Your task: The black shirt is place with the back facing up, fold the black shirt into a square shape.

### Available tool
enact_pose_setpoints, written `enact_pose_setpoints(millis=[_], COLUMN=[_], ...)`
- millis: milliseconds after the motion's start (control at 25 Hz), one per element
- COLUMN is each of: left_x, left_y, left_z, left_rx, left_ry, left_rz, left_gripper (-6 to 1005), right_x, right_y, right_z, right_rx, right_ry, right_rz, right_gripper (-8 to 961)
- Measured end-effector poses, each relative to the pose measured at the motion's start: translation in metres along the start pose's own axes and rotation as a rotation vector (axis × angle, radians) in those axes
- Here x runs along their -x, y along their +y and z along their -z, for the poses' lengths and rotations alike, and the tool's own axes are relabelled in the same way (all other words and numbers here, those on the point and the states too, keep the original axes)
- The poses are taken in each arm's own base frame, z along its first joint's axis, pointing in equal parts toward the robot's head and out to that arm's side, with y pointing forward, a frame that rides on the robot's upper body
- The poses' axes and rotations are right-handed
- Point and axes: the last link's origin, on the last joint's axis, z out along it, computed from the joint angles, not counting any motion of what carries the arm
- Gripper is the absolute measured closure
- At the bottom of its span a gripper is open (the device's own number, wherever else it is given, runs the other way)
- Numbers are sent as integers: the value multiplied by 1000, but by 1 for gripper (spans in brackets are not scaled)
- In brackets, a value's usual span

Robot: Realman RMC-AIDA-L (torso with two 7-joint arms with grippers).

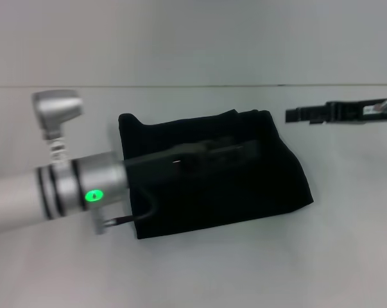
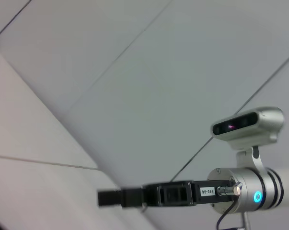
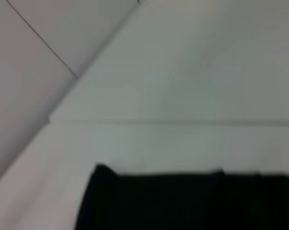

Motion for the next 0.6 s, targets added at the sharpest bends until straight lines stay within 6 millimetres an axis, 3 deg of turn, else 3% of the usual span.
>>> enact_pose_setpoints(millis=[120,160,280,400,600], left_x=[-5,-5,-6,-3,-2], left_y=[-3,-4,-4,-4,-4], left_z=[29,35,52,60,61], left_rx=[-24,-28,-37,-36,-30], left_ry=[-17,-30,-80,-138,-215], left_rz=[-85,-111,-187,-256,-318], left_gripper=[269,231,136,51,50], right_x=[-4,-9,-12,-16,-21], right_y=[5,9,13,18,24], right_z=[-16,-29,-43,-58,-74], right_rx=[-6,-13,-37,-61,-91], right_ry=[42,66,81,86,77], right_rz=[-16,-21,-17,-8,-4], right_gripper=[104,105,106,107,108])
